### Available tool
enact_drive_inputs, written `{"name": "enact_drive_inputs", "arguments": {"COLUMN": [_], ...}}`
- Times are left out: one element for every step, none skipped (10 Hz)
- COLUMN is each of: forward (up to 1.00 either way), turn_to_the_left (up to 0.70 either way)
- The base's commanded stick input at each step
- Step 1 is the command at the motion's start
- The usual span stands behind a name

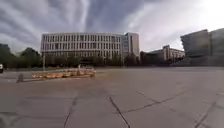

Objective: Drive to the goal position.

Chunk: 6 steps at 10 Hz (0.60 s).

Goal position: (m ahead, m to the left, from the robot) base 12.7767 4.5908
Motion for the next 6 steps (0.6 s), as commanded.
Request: {"name": "enact_drive_inputs", "arguments": {"forward": [0.85,0.85,0.85,0.85,0.85,0.85], "turn_to_the_left": [0.0,0.0,0.0,0.0,0.0,0.0]}}
